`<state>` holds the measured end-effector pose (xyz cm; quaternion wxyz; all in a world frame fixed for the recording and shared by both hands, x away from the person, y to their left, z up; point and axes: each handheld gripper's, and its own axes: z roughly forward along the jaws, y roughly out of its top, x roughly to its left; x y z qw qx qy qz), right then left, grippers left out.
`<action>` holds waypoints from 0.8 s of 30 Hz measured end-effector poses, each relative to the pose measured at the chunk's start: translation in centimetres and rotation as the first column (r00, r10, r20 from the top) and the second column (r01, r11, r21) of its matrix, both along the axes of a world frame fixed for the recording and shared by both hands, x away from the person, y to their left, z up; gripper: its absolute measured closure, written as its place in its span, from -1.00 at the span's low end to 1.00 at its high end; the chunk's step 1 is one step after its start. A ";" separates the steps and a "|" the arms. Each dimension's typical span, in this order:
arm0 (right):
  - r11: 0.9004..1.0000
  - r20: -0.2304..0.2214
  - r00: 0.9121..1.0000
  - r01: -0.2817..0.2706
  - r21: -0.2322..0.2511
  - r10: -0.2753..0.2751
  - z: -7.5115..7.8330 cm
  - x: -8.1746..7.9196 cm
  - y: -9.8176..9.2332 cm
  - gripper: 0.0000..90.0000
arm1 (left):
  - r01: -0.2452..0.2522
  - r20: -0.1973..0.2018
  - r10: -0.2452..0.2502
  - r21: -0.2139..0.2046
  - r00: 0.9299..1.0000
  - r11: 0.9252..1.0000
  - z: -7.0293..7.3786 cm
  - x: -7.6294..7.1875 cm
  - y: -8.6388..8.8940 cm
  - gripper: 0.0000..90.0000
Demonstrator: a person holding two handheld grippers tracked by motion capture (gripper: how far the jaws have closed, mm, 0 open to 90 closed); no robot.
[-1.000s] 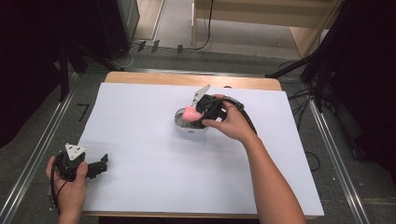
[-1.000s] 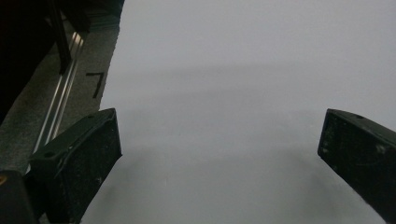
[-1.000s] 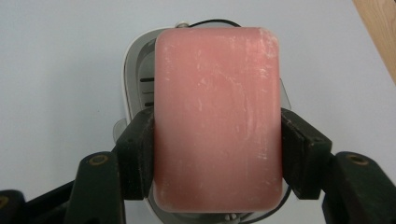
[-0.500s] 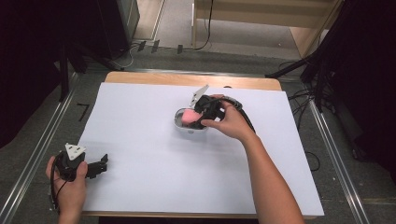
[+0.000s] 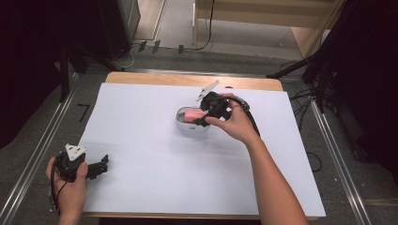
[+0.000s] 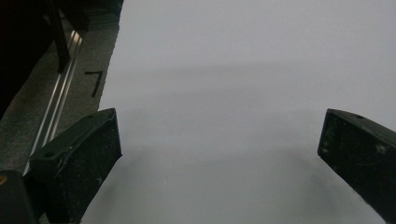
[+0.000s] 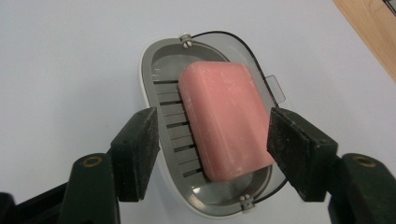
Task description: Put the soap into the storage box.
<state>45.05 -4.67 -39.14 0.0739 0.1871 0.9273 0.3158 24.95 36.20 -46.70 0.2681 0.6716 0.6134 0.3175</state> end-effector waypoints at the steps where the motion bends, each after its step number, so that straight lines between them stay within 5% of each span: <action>1: 1.000 0.000 1.000 0.000 0.000 0.000 0.0 0.0 0.0 -0.20 | 0.000 0.000 0.000 0.000 1.000 1.000 0.0 0.0 0.0 -1.00; 6: 0.996 -0.018 0.997 0.071 0.045 -0.070 0.1 -0.8 -1.2 -0.30 | -0.001 0.000 0.001 0.003 1.000 1.000 0.0 0.0 0.0 -1.00; 12: 0.991 -0.012 0.991 0.131 0.039 -0.131 -0.1 -1.6 -2.2 -0.46 | -0.001 0.001 0.001 0.007 1.000 1.000 0.0 0.0 -0.1 -1.00; 24: 0.958 -0.012 0.960 0.278 0.066 -0.278 -1.0 -3.3 -5.0 -0.65 | 0.002 -0.003 -0.002 0.016 1.000 1.000 0.0 0.0 -0.1 -1.00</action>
